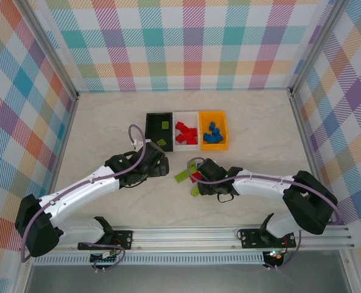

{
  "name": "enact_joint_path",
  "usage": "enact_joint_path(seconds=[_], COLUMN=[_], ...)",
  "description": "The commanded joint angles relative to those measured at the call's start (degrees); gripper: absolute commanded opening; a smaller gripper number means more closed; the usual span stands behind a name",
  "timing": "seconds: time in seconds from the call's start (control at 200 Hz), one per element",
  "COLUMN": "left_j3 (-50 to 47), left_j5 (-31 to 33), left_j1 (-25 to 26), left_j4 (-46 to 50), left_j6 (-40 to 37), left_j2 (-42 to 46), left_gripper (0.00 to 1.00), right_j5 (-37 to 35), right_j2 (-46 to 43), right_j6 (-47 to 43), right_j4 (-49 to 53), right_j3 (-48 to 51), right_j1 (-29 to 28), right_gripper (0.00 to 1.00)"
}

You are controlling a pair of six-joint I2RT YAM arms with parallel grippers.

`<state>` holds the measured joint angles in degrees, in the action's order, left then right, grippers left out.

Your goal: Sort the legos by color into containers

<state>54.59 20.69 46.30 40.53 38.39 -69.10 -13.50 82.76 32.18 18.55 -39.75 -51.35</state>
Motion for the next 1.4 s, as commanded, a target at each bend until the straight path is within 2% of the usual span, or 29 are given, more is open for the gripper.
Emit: enact_joint_path(seconds=[0.0, 0.28, 0.515, 0.705, 0.885, 1.045, 1.25, 1.395], left_j3=[-0.6, -0.7, -0.5, -0.1, -3.1, -6.8, -9.3, -11.2], left_j5=[1.2, 1.5, 1.6, 1.6, 2.4, 1.8, 1.9, 0.2], left_j1=[-0.4, -0.5, -1.1, -1.1, -1.4, -1.5, -1.5, -1.4], left_j4=[1.2, 1.6, 1.7, 2.4, 2.3, 3.1, 5.1, 4.2], left_j6=[0.9, 0.8, 0.7, 0.6, 1.1, 2.8, 4.0, 3.8], left_j2=[0.0, 0.0, 0.2, 0.4, 2.4, 5.9, 11.5, 13.3], left_gripper=[1.0, 1.0, 1.0, 1.0, 1.0, 1.0, 1.0, 1.0], right_j5=[-2.0, 2.9, 3.3, 2.0, 2.7, 4.9, 6.7, 9.4], right_j2=[0.6, -0.8, -2.7, -7.1, -10.4, -0.9, 18.3, 32.0], right_j6=[-0.3, -0.4, -0.1, -0.9, -4.3, -7.9, -11.3, -12.0], right_j4=[-1.1, 4.0, 2.7, 6.0, 9.5, 6.9, 5.2, 8.6], right_j3=[-1.4, 0.1, 2.4, 0.6, -7.2, -22.5, -45.2, -61.6], right_j1=[0.3, 0.3, -0.1, -0.1, -0.1, 0.0, 3.6, 6.0], right_gripper=[0.44, 0.51, 0.34, 0.2, 0.19, 0.19, 0.2, 0.2])
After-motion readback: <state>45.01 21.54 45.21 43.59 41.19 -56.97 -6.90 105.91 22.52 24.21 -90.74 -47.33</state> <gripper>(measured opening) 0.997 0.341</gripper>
